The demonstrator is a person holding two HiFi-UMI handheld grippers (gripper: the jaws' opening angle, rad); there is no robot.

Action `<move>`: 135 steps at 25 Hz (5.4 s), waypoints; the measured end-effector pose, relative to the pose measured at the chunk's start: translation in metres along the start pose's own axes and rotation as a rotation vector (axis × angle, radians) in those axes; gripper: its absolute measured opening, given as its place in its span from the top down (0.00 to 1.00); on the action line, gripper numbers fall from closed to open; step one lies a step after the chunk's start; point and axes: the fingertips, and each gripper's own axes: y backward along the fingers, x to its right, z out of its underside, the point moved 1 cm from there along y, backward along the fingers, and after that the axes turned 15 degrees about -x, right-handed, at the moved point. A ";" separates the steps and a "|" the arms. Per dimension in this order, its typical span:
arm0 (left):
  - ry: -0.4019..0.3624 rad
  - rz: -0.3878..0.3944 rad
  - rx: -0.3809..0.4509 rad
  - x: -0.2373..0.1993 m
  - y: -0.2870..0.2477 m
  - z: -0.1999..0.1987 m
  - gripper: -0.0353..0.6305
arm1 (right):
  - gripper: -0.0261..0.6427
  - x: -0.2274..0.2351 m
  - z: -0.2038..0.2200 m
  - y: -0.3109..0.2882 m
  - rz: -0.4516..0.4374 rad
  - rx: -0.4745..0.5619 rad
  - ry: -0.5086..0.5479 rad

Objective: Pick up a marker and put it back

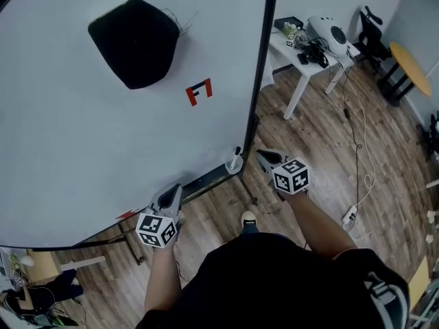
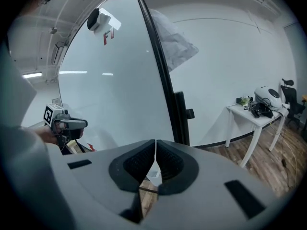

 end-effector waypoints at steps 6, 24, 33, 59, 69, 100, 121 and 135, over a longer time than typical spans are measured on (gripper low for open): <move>0.018 -0.020 -0.024 -0.008 -0.002 0.006 0.93 | 0.89 0.006 0.010 -0.034 -0.038 -0.064 -0.003; 0.078 -0.044 -0.073 -0.027 -0.018 0.018 0.93 | 0.75 0.028 0.043 -0.114 -0.094 -0.214 -0.050; 0.095 -0.041 -0.083 -0.029 -0.025 0.021 0.93 | 0.75 0.027 0.050 -0.138 -0.109 -0.254 -0.049; 0.120 -0.037 -0.089 -0.030 -0.021 0.033 0.93 | 0.87 0.022 0.046 -0.151 -0.093 -0.247 -0.031; 0.114 -0.033 -0.080 -0.026 -0.017 0.034 0.93 | 0.87 0.019 0.044 -0.141 -0.081 -0.233 -0.008; 0.019 0.003 -0.006 0.006 0.023 0.020 0.93 | 0.87 -0.036 0.008 -0.003 -0.037 -0.005 0.062; 0.005 0.027 -0.007 0.012 0.023 0.023 0.93 | 0.87 -0.040 0.027 0.019 -0.021 0.007 0.028; 0.027 0.015 -0.010 0.008 0.016 0.024 0.93 | 0.87 -0.032 0.016 0.002 -0.033 -0.006 0.047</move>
